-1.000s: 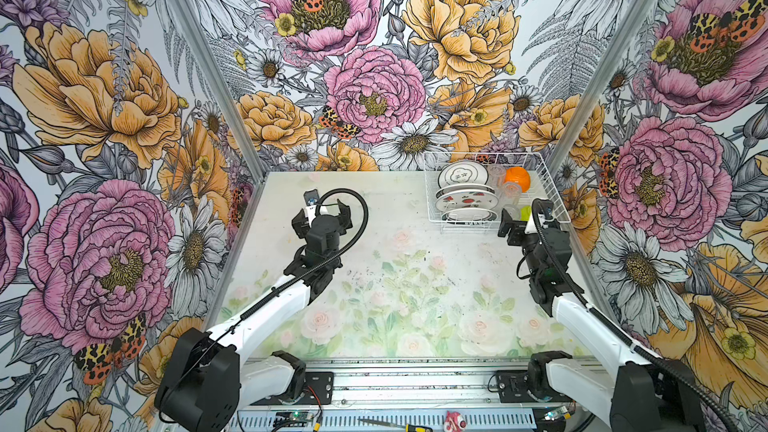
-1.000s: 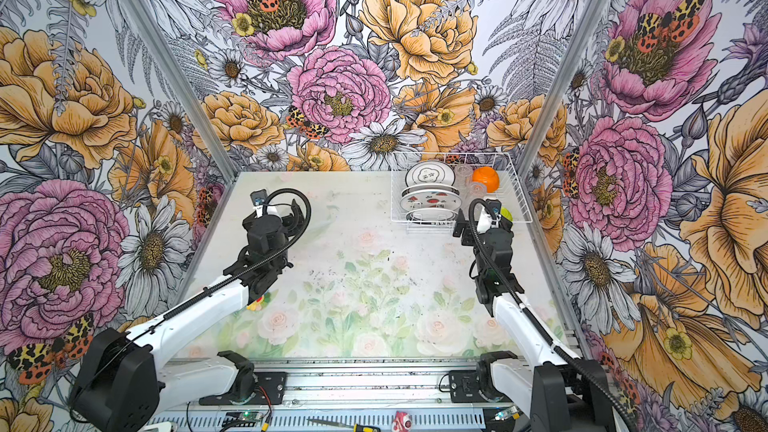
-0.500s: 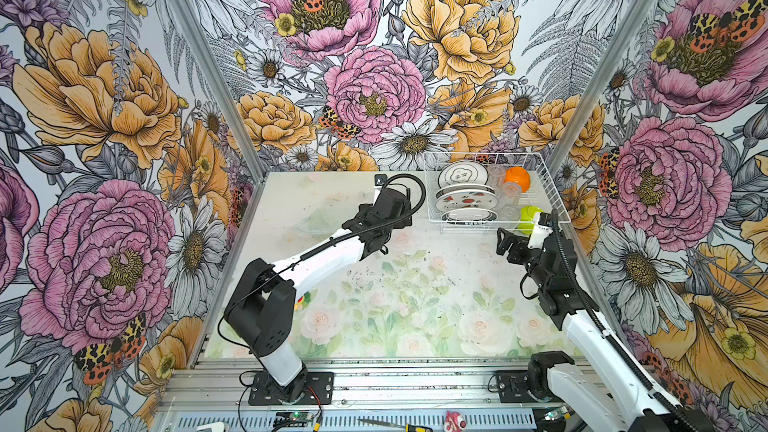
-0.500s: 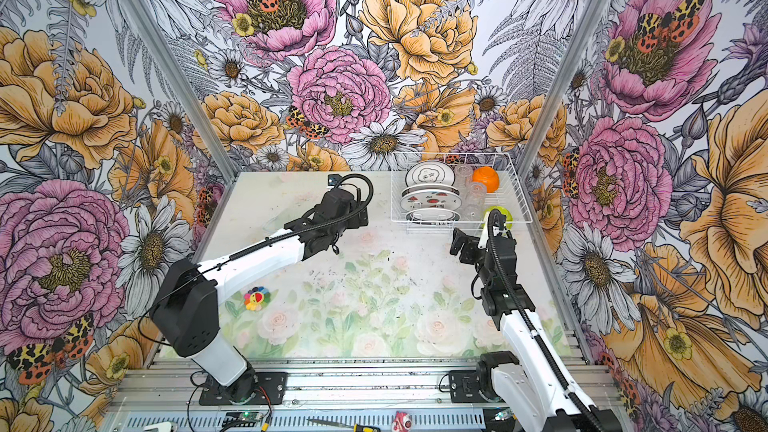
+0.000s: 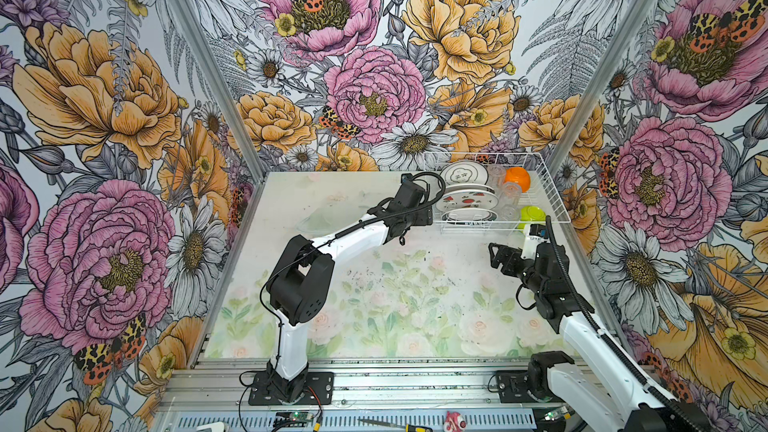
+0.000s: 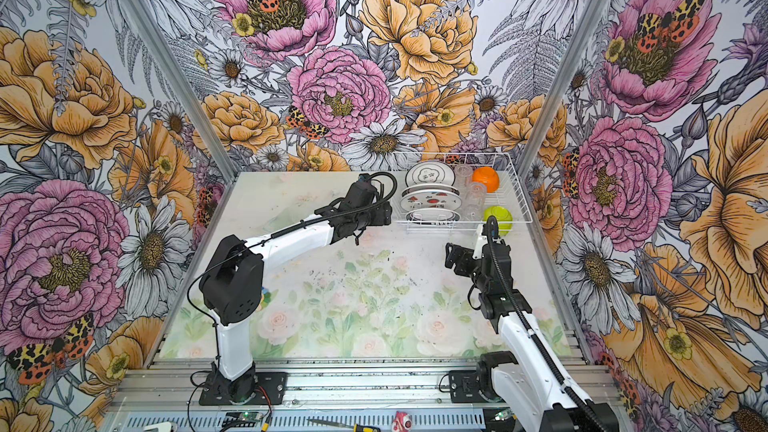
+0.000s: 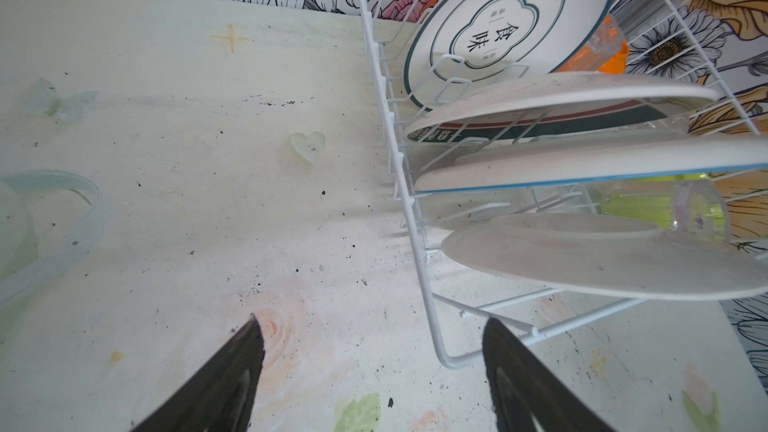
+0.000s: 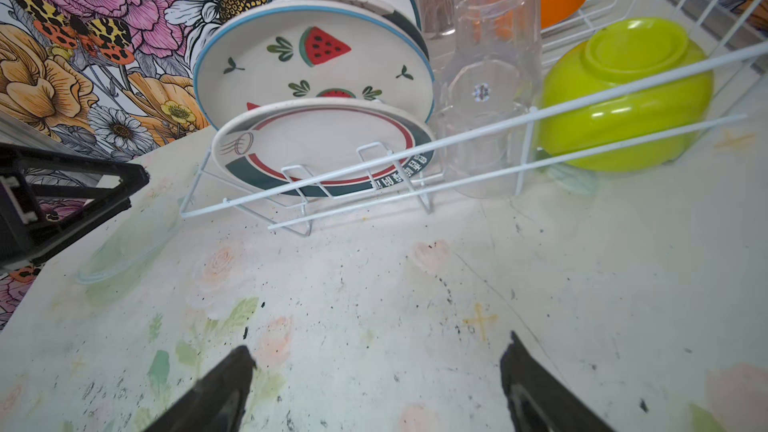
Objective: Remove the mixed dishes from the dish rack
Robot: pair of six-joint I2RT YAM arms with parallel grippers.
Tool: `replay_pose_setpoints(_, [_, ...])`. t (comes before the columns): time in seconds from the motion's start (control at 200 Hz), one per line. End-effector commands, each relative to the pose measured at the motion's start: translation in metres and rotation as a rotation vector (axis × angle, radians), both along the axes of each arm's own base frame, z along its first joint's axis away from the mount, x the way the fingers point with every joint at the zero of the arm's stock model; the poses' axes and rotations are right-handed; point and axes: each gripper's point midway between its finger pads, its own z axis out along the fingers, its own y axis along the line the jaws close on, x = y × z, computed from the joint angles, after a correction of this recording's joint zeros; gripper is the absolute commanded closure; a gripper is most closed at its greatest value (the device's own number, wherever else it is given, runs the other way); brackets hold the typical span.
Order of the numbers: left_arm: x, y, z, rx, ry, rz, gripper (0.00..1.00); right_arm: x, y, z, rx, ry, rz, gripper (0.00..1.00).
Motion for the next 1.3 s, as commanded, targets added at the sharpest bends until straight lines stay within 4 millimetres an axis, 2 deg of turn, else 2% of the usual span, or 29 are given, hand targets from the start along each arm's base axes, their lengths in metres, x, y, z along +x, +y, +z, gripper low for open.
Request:
replay_pose_setpoints(0.0, [0.002, -0.018, 0.005, -0.036, 0.006, -0.04, 0.19, -0.005, 0.006, -0.006, 0.029, 0.019, 0.014, 0.07])
replay_pose_setpoints(0.29, [0.023, -0.028, -0.025, -0.007, 0.056, -0.012, 0.34, -0.013, 0.005, -0.01, 0.054, 0.04, -0.004, 0.09])
replay_pose_setpoints(0.375, [0.027, -0.03, -0.034, 0.009, 0.073, -0.007, 0.43, -0.015, 0.005, -0.012, 0.059, 0.051, -0.006, 0.1])
replay_pose_setpoints(0.51, [0.032, -0.029, -0.046, 0.044, 0.084, 0.013, 0.51, -0.015, 0.004, -0.016, 0.06, 0.069, -0.019, 0.11])
replay_pose_setpoints(0.711, [0.039, -0.016, -0.056, 0.124, 0.065, 0.065, 0.55, -0.015, 0.001, -0.015, 0.067, 0.08, -0.041, 0.12])
replay_pose_setpoints(0.891, [0.043, -0.009, -0.064, 0.187, 0.06, 0.081, 0.55, -0.012, 0.001, -0.006, 0.086, 0.081, -0.054, 0.14])
replay_pose_setpoints(1.296, [0.048, -0.02, -0.084, 0.201, 0.099, 0.06, 0.55, -0.008, -0.002, -0.002, 0.082, 0.102, -0.075, 0.15])
